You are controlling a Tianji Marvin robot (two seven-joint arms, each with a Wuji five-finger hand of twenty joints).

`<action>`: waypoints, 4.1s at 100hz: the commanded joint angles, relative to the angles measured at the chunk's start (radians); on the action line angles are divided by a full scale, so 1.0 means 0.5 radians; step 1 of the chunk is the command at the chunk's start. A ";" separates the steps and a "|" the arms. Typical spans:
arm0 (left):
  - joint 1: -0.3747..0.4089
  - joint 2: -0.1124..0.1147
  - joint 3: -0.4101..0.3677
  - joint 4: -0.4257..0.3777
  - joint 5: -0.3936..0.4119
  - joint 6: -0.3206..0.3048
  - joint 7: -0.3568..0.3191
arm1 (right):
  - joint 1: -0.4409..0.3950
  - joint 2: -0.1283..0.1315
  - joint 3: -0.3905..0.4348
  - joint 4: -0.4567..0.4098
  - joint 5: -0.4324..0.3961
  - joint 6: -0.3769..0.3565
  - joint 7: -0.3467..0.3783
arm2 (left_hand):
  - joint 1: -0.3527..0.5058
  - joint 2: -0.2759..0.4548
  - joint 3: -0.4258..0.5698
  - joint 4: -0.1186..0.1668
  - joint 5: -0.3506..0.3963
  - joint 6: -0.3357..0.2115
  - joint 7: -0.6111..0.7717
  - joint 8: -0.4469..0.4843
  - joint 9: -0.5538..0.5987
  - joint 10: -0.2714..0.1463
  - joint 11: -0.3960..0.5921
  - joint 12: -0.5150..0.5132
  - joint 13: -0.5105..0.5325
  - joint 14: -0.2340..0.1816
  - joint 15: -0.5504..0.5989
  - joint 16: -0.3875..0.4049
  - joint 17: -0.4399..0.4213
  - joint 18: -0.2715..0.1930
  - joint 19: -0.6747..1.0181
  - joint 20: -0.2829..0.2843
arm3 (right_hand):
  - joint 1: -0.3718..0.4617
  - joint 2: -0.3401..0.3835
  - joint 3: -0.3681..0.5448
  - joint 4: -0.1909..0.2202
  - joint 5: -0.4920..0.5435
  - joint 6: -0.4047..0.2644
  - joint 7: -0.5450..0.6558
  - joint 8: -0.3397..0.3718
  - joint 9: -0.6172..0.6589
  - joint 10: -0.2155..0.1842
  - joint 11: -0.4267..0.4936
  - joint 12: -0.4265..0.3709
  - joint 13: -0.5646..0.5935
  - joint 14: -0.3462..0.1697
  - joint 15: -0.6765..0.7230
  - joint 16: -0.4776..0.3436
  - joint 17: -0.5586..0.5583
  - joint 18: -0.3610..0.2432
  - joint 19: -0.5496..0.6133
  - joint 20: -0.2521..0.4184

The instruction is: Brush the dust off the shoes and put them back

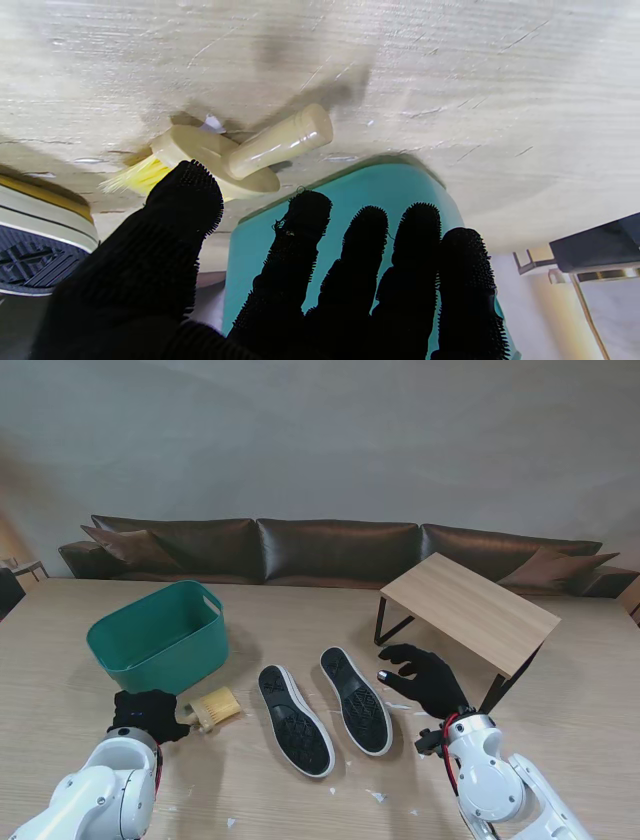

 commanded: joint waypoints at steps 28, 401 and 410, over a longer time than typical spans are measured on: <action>-0.083 0.010 0.064 0.137 -0.096 0.055 -0.055 | -0.021 -0.009 -0.008 -0.019 0.026 0.015 0.041 | -0.037 -0.044 -0.024 -0.001 -0.105 0.030 -0.071 -0.034 -0.109 0.011 -0.055 -0.102 -0.102 0.051 -0.166 -0.119 -0.062 -0.035 -0.162 -0.087 | -0.002 0.038 -0.009 0.046 0.029 0.021 0.016 -0.013 0.045 0.029 -0.001 -0.009 0.043 0.003 0.015 0.034 -0.477 -0.008 -0.006 0.077; -0.490 0.102 0.278 0.533 -0.174 -0.591 -0.419 | 0.005 -0.022 -0.058 0.053 0.226 0.066 0.108 | 0.173 -0.082 0.429 -0.186 0.173 -0.187 1.515 0.453 1.076 -0.489 1.128 1.227 1.330 -0.367 1.653 0.592 0.964 -0.200 1.180 0.191 | 0.023 0.185 0.015 0.046 -0.068 0.176 0.047 -0.050 0.067 0.089 0.014 -0.015 0.094 0.051 0.046 0.043 -0.453 0.013 0.112 0.014; -0.488 0.102 0.271 0.533 -0.174 -0.605 -0.416 | 0.005 -0.020 -0.059 0.055 0.230 0.064 0.118 | 0.212 -0.094 0.478 -0.222 0.181 -0.207 1.446 0.410 1.093 -0.504 1.182 1.151 1.343 -0.347 1.650 0.578 1.010 -0.192 1.195 0.120 | 0.023 0.190 0.015 0.046 -0.070 0.177 0.049 -0.050 0.061 0.092 0.014 -0.016 0.092 0.049 0.046 0.043 -0.450 0.013 0.115 0.014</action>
